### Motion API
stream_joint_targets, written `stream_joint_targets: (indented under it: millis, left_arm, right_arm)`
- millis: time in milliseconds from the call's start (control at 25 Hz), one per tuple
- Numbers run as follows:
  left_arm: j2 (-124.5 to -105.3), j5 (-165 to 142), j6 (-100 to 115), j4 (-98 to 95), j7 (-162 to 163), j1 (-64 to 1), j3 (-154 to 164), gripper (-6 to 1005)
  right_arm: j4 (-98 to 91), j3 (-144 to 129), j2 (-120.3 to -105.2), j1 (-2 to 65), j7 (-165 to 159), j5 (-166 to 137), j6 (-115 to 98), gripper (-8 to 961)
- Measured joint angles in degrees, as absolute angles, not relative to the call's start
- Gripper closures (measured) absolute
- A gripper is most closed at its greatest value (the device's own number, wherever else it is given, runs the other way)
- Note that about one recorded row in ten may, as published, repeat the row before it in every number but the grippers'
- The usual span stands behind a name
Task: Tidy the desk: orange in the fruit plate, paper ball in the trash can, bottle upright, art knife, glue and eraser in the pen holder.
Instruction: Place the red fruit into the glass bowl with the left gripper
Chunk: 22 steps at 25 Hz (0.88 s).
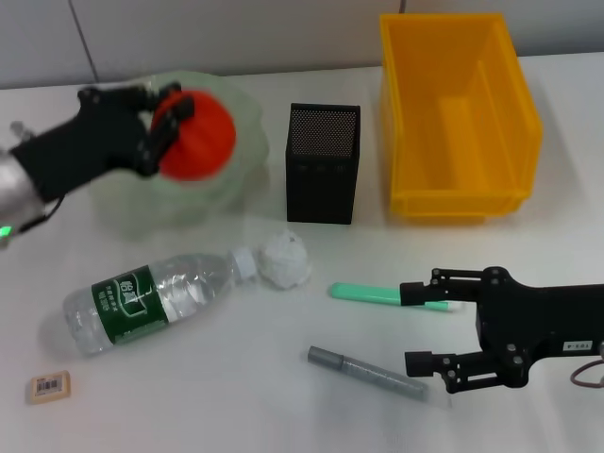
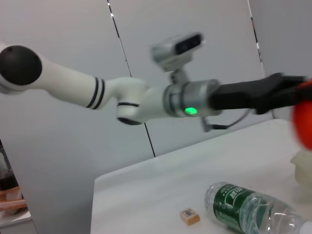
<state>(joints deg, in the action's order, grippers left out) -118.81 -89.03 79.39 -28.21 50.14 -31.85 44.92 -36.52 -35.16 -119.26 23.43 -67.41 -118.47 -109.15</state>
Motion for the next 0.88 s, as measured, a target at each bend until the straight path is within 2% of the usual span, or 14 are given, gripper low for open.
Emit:
stream_joint_targets:
  millis: [240, 400, 840, 880]
  left_arm:
    - [-119.1, -86.1, 62.3, -23.6, 48.1, -38.6, 45.3, 853]
    - [-119.1, -85.6, 59.7, -23.0, 48.3, -39.0, 45.5, 858]
    - [-118.62, -84.6, 68.0, -24.0, 50.4, -36.1, 45.5, 701]
    - [-118.62, -84.6, 68.0, -24.0, 50.4, -36.1, 45.5, 662]
  right_arm:
    - [-36.4, -35.2, -119.27, 23.7, -67.4, -118.5, -109.2, 161]
    - [-36.4, -35.2, -119.27, 23.6, -67.4, -118.5, -109.2, 162]
    - [-36.6, -34.7, -119.19, 23.4, -67.5, -118.5, -110.0, 162]
    - [-36.6, -34.7, -119.19, 23.4, -67.5, -118.5, -110.0, 162]
